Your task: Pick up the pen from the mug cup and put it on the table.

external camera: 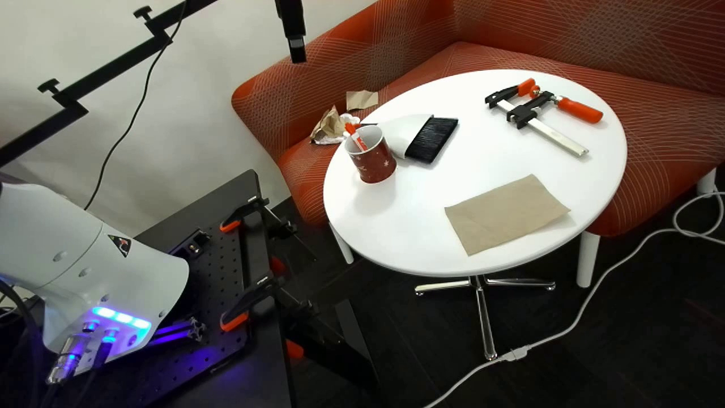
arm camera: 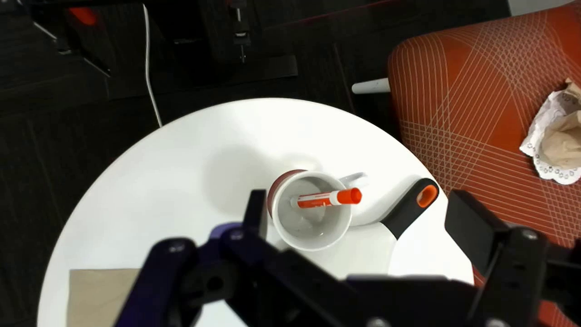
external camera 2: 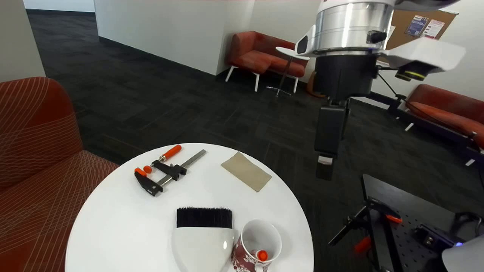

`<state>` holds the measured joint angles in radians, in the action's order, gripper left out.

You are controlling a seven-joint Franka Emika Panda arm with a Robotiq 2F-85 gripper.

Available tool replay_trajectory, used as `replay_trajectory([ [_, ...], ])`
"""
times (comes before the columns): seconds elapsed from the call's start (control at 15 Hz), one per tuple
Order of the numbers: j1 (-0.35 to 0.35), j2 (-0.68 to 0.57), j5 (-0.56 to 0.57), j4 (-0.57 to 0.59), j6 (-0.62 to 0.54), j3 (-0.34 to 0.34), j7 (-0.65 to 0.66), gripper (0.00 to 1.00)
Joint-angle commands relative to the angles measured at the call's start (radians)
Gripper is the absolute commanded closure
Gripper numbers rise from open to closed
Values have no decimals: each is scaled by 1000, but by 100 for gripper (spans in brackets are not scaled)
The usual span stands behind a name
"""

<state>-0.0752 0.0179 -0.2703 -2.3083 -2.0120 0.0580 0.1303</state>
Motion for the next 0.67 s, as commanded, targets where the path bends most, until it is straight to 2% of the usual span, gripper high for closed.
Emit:
replay_trajectory([
  [0.0,3,-1,0,1,1,3,0,0],
  [0.33,2,-17,-10,6,-2,4,25,0],
  [0.6,-2,-62,-42,-7,-108,8,229,0],
])
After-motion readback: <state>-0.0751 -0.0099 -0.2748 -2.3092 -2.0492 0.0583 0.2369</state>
